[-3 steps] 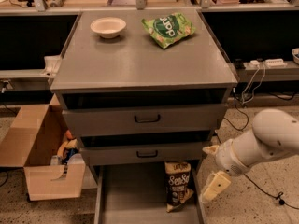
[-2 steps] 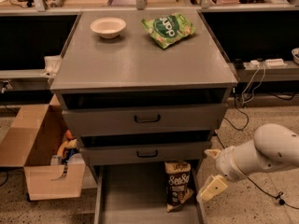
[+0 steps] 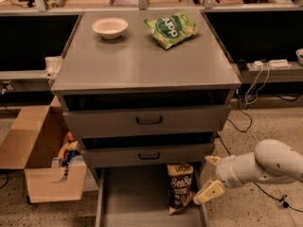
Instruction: Pick brown chip bag from bottom drawer and place on counter
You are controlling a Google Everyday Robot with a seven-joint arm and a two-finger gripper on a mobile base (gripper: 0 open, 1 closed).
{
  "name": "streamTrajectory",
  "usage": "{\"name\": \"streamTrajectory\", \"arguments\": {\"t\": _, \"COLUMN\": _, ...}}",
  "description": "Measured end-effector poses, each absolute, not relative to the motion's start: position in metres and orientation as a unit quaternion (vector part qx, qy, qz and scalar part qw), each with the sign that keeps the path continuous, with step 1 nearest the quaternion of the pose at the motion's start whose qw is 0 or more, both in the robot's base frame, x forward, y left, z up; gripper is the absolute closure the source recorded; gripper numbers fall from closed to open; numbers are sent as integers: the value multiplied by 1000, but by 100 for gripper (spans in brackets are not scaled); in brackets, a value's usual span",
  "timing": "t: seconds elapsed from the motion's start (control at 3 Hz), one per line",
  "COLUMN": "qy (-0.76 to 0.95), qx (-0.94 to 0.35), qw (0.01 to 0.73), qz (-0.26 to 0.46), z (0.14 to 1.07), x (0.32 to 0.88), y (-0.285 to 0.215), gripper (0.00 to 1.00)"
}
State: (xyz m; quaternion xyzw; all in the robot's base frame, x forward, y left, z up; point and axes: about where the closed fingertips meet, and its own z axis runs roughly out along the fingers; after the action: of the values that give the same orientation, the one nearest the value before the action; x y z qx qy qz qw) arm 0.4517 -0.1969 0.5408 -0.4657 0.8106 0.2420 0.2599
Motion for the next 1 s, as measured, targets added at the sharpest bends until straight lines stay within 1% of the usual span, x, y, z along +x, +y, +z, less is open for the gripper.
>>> {"name": "streamTrajectory", "arguments": {"t": 0.67, "qy": 823, "qx": -395, "qw": 273, "qz": 302, "z": 456, "x": 452, "y": -204, "gripper": 0}}
{"name": "streamTrajectory", "arguments": {"t": 1.0, "qy": 822, "qx": -395, "qw": 275, "qz": 305, "z": 454, "x": 453, "y": -203, "gripper": 0}}
